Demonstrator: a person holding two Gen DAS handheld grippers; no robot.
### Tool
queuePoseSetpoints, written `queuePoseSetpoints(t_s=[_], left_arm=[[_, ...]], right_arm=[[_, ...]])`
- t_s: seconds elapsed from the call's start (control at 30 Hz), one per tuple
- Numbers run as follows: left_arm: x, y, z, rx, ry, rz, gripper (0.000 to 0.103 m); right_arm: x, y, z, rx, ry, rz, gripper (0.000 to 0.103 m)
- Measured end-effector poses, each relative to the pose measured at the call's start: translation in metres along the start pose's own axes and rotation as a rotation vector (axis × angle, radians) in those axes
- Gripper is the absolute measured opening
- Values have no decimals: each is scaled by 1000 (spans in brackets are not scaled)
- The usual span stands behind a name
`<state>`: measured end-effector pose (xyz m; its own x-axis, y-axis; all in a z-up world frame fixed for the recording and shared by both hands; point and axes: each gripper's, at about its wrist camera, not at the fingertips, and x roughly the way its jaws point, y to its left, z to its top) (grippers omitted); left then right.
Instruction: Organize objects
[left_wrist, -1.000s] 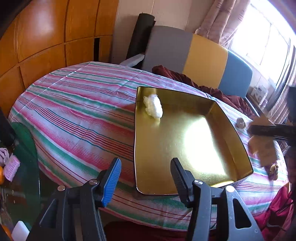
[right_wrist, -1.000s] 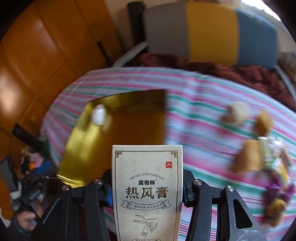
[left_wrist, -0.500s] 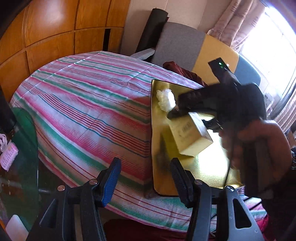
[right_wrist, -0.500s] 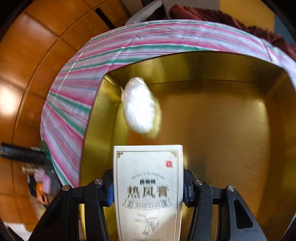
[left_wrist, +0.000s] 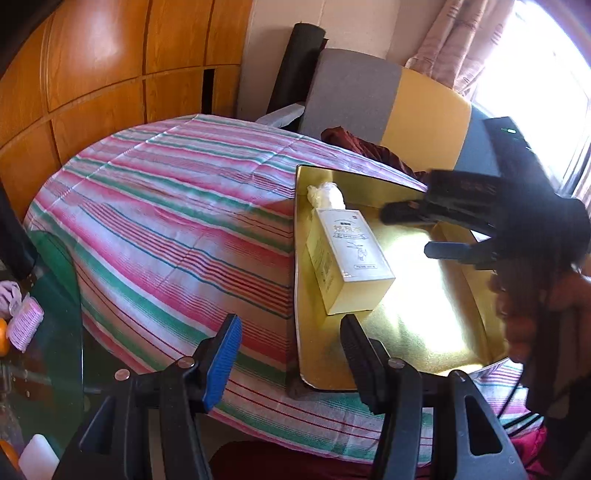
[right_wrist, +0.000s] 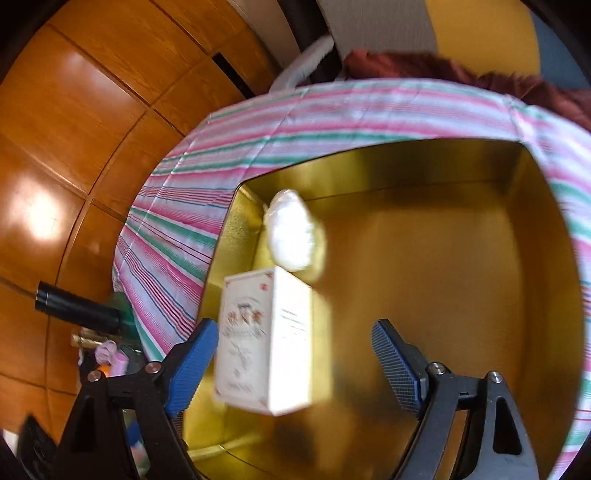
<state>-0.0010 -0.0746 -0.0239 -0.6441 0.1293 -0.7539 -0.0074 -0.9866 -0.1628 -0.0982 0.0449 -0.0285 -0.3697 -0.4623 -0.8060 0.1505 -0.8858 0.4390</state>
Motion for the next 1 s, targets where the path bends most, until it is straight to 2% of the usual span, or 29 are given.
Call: queuePoseSetpoints(t_s=[0.3,0.5,0.7,0.8,0.9,1.0], left_arm=[[-12,-33,1,102,-45,14,56],[-15,-56,5,158,-48,-5,56],[-10,-79,7,188,-19,-47,56],[-7,-91,9,205,-1,-97,56],[-6,-110,10,249,3,-141,56],[-7,-132,13,289,4,-192,56]], right_arm=[[-77,-23,-36,-153,-148,-145,95],[-123,-61,-55,-152,-225,-235,100],[-174,-124,-59,-56,-302,-340,103],[-201,-162,-60,11,-339,-410,103],[-231,-203,-62,99,-396,-480,103],[-257,-251,-71,243,-477,-557,103]])
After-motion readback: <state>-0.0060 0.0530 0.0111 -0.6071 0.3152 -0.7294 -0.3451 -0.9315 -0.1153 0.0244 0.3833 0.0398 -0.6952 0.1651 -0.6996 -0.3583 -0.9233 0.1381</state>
